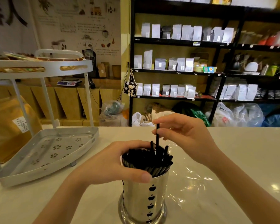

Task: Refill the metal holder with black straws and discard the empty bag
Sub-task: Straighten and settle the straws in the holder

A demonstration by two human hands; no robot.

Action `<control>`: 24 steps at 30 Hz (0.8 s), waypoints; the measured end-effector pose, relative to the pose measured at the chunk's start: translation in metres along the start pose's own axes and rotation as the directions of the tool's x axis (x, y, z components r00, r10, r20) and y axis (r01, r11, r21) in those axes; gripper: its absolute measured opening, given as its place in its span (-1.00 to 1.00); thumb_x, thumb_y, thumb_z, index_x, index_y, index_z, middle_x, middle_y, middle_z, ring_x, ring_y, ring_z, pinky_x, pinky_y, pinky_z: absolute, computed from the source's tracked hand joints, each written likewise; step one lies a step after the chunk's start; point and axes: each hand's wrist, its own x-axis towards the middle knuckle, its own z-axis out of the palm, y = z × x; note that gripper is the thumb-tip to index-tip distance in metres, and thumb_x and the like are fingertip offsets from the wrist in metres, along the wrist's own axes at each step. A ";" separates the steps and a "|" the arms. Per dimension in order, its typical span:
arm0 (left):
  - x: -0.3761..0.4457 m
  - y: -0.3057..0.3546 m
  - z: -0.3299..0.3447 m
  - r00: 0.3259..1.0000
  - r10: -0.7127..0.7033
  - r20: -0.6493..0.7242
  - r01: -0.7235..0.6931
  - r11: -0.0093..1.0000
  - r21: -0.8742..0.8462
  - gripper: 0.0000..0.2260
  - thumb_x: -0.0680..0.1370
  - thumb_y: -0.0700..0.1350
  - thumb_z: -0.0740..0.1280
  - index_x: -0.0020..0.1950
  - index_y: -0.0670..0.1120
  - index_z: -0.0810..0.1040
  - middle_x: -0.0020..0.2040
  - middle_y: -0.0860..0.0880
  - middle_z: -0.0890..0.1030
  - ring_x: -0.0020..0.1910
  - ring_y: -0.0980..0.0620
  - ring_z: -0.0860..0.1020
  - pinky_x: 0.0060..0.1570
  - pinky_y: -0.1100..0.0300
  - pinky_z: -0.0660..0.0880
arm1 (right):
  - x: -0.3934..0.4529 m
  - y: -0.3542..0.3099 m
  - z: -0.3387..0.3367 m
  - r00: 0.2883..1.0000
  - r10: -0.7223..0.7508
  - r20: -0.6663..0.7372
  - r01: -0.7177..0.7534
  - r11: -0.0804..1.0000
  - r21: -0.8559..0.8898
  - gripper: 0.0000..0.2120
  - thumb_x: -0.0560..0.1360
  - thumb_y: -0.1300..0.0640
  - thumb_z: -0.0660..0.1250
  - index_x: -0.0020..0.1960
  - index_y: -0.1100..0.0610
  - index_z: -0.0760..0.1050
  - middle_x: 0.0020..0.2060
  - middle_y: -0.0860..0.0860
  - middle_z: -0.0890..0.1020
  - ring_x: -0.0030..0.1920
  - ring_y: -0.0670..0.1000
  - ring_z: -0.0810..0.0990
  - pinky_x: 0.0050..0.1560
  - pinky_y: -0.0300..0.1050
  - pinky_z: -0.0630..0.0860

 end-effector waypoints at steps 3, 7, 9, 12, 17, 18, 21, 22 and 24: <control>-0.001 0.002 0.001 1.000 0.009 0.004 -0.010 1.000 0.013 -0.53 0.22 0.15 0.39 0.11 0.36 0.44 0.09 0.34 0.56 0.12 0.34 0.49 -0.03 0.51 0.40 | 0.000 -0.002 0.000 1.000 -0.017 -0.013 0.016 0.999 -0.038 -0.81 0.37 0.07 0.36 -0.02 -0.04 0.60 -0.20 -0.09 0.69 -0.11 -0.12 0.66 -0.15 -0.32 0.57; -0.003 0.006 0.003 1.000 0.006 0.012 -0.006 0.999 0.032 -0.58 0.23 0.14 0.40 0.01 0.49 0.43 0.04 0.45 0.53 0.10 0.43 0.46 -0.09 0.56 0.40 | -0.003 -0.007 0.002 1.000 -0.023 0.002 0.023 0.994 -0.109 -0.82 0.40 0.08 0.35 -0.01 -0.03 0.58 -0.18 -0.07 0.68 -0.14 -0.15 0.66 -0.16 -0.31 0.59; -0.003 0.005 0.004 1.000 0.004 -0.003 -0.003 0.999 0.052 -0.58 0.25 0.10 0.49 0.01 0.44 0.47 0.05 0.40 0.54 0.08 0.42 0.47 -0.11 0.56 0.40 | -0.005 -0.007 0.002 1.000 -0.013 0.024 0.016 0.991 -0.134 -0.81 0.42 0.13 0.36 -0.01 -0.08 0.56 -0.17 -0.08 0.69 -0.12 -0.16 0.66 -0.11 -0.28 0.60; -0.002 0.006 0.007 0.999 -0.004 -0.043 0.006 0.998 0.058 -0.63 0.24 0.06 0.47 -0.02 0.33 0.49 0.03 0.37 0.54 0.03 0.43 0.49 -0.14 0.55 0.41 | -0.011 -0.007 0.000 0.998 0.016 0.057 -0.007 0.988 -0.154 -0.76 0.44 0.20 0.37 0.02 -0.10 0.51 -0.19 -0.14 0.69 -0.10 -0.18 0.66 -0.06 -0.28 0.60; -0.001 0.002 0.009 0.995 0.019 -0.100 -0.013 0.998 0.067 -0.66 0.24 0.06 0.52 -0.03 0.26 0.57 -0.04 0.30 0.60 0.00 0.35 0.53 -0.15 0.51 0.44 | -0.021 -0.006 -0.001 0.998 0.038 0.042 -0.032 0.988 -0.148 -0.81 0.44 0.23 0.38 -0.05 -0.04 0.53 -0.24 -0.14 0.68 -0.16 -0.17 0.67 -0.09 -0.25 0.60; -0.001 0.001 0.009 0.994 0.027 -0.101 -0.021 0.997 0.068 -0.63 0.22 0.07 0.52 -0.02 0.26 0.56 -0.04 0.29 0.61 0.00 0.33 0.54 -0.15 0.50 0.44 | -0.022 -0.007 -0.002 0.999 0.031 0.031 -0.026 0.989 -0.148 -0.81 0.43 0.23 0.38 -0.05 -0.04 0.52 -0.24 -0.13 0.68 -0.16 -0.17 0.67 -0.10 -0.25 0.60; -0.002 0.000 0.009 0.990 0.040 -0.134 -0.032 0.997 0.065 -0.59 0.17 0.16 0.44 0.01 0.30 0.53 -0.04 0.33 0.61 0.00 0.34 0.54 -0.13 0.50 0.44 | -0.020 -0.014 -0.007 0.999 -0.020 -0.039 0.015 0.993 -0.121 -0.79 0.43 0.23 0.39 -0.05 -0.05 0.50 -0.25 -0.04 0.71 -0.20 -0.14 0.67 -0.15 -0.23 0.60; -0.002 -0.001 0.008 0.988 0.041 -0.152 -0.032 0.998 0.058 -0.59 0.17 0.19 0.41 0.01 0.31 0.53 -0.03 0.34 0.60 0.01 0.35 0.53 -0.12 0.49 0.45 | -0.018 -0.019 -0.010 0.996 -0.036 -0.076 0.029 0.996 -0.085 -0.79 0.43 0.23 0.40 -0.05 -0.05 0.50 -0.27 0.00 0.71 -0.22 -0.12 0.67 -0.17 -0.23 0.60; -0.002 -0.001 0.007 0.981 0.041 -0.192 -0.040 0.999 0.013 -0.64 0.21 0.22 0.33 -0.01 0.26 0.56 -0.01 0.30 0.61 0.03 0.32 0.54 -0.10 0.43 0.48 | -0.011 -0.030 -0.019 0.985 -0.070 -0.155 0.066 0.997 -0.026 -0.81 0.41 0.24 0.39 -0.05 -0.01 0.51 -0.23 -0.02 0.71 -0.23 -0.08 0.69 -0.20 -0.25 0.59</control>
